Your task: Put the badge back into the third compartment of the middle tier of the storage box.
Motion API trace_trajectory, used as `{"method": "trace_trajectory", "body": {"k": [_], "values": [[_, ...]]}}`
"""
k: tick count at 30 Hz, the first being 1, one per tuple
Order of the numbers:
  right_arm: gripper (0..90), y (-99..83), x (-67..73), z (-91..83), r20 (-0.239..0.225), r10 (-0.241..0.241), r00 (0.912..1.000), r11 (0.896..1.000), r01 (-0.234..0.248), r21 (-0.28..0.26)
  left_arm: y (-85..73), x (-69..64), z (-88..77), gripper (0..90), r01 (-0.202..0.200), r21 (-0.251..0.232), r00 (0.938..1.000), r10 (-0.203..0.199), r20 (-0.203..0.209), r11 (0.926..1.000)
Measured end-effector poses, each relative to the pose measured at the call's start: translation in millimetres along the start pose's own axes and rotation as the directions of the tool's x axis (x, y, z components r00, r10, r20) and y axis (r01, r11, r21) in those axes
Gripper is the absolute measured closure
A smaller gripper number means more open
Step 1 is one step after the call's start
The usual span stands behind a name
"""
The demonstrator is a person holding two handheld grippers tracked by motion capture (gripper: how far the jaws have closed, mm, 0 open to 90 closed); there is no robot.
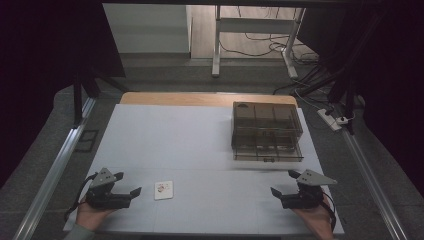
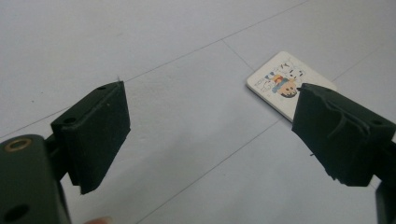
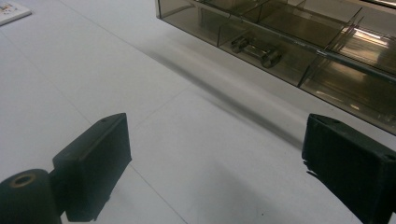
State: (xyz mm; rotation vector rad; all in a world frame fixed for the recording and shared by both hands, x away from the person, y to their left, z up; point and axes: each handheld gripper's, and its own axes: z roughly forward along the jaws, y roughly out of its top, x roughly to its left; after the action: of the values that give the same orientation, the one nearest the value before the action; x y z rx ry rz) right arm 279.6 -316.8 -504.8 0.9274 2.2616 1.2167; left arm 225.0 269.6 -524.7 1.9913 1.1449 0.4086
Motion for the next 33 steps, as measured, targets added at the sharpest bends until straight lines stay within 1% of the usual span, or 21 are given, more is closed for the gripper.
{"method": "trace_trajectory", "body": {"k": [4, 6, 11, 16, 20, 28, 31, 33], "values": [[7.8, -1.9, -1.6, -1.3, 0.0, 0.01, 1.0, 1.0, -0.01, -0.004, 0.5, 0.7, 1.0, 11.1, -0.001, 0.003, 1.0, 0.001, 0.002, 1.0], [7.8, -2.0, -1.7, -1.1, 0.006, 0.008, 0.9999, 1.0, -0.008, 0.004, 0.3, 0.5, 1.3, 11.1, -0.002, 0.005, 1.0, 0.002, 0.0, 1.0], [7.8, -2.2, -1.2, 0.6, 0.004, 0.009, 0.9999, 1.0, -0.009, 0.011, 0.1, 0.4, 0.7, 11.1, -0.003, 0.004, 1.0, 0.003, -0.001, 1.0], [7.9, -2.4, -1.3, 0.5, 0.0, 0.012, 0.9999, 1.0, -0.012, 0.01, 0.2, 0.7, 0.6, 11.1, -0.002, 0.004, 1.0, 0.002, 0.001, 1.0], [7.8, -2.4, -0.7, 1.3, -0.008, 0.009, 0.9999, 1.0, -0.009, 0.011, 0.3, 0.5, 0.8, 11.1, -0.001, 0.004, 1.0, 0.001, 0.002, 1.0], [7.9, -2.1, 0.0, 1.8, -0.009, 0.002, 1.0, 1.0, -0.002, 0.019, 0.4, 0.6, 0.4, 11.1, 0.001, 0.003, 1.0, -0.001, 0.006, 1.0], [8.1, -1.4, 0.7, 1.5, -0.013, 0.004, 0.9999, 1.0, -0.004, 0.01, 0.6, 0.8, 0.3, 11.1, 0.003, 0.0, 1.0, -0.003, 0.007, 1.0], [8.1, -0.5, 2.0, 0.7, -0.016, -0.003, 0.9999, 1.0, 0.003, 0.002, 0.7, 0.9, 0.2, 11.2, 0.005, 0.0, 1.0, -0.005, 0.008, 1.0]]}}
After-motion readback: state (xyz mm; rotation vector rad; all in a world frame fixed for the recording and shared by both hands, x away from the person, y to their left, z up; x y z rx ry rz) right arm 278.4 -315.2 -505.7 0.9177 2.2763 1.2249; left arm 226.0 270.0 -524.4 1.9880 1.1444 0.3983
